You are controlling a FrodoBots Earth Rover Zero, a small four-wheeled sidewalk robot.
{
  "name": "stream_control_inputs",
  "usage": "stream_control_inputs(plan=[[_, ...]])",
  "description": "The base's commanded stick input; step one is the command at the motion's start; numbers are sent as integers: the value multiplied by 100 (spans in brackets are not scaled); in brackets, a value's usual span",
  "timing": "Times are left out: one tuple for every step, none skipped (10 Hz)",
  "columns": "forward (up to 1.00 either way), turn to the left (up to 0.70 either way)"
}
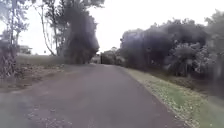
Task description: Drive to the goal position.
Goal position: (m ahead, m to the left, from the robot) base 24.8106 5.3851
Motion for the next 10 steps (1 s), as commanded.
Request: stream_control_inputs(plan=[[85, 3], [85, 0], [85, 0], [85, 0], [85, 0], [85, 0], [85, 0], [85, 0], [85, 0], [85, 0]])
